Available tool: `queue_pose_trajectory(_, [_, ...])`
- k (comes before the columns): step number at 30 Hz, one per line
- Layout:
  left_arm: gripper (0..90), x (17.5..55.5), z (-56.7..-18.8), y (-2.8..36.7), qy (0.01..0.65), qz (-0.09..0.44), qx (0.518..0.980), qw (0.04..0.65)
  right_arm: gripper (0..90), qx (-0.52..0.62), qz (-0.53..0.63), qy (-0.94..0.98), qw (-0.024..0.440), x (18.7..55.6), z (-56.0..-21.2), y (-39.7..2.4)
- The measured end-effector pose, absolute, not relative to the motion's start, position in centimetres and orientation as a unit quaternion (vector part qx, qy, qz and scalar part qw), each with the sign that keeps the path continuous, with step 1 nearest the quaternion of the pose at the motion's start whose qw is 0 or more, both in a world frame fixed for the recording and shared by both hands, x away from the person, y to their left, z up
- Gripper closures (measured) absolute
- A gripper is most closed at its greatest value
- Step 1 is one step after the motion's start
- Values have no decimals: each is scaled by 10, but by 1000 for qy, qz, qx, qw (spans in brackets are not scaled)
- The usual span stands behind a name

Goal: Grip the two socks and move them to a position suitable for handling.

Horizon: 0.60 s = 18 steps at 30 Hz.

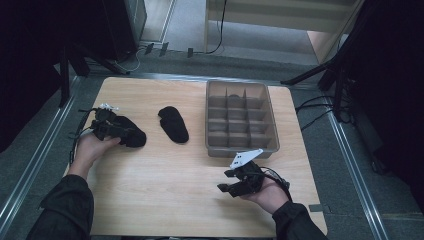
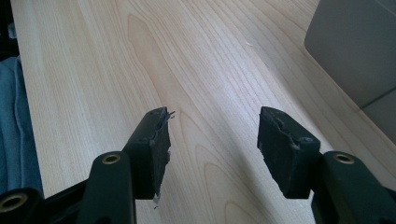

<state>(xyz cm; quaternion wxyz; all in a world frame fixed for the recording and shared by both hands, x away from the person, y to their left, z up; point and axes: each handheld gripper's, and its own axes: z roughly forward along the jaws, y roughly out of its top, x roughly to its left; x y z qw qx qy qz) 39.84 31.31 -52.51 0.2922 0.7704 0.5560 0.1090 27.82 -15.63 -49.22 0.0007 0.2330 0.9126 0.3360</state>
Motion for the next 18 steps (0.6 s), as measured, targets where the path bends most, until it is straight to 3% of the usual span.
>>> queue_pose_trajectory(6, [276, 394, -532, 309, 540, 141, 778, 289, 440, 231, 335, 913, 4, 277, -492, -157])
queue_pose_trajectory(9, [313, 389, -535, 305, 525, 176, 786, 276, 440, 230, 332, 915, 5, 277, -492, -156])
queue_pose_trajectory(15, [375, 385, -536, 305, 535, 191, 773, 283, 439, 227, 330, 916, 6, 277, -493, -155])
queue_pose_trajectory(16, [417, 384, -536, 306, 537, 193, 770, 286, 439, 226, 329, 917, 7, 277, -493, -155])
queue_pose_trajectory(18, [586, 382, -535, 307, 543, 192, 766, 288, 438, 226, 328, 917, 7, 277, -493, -155])
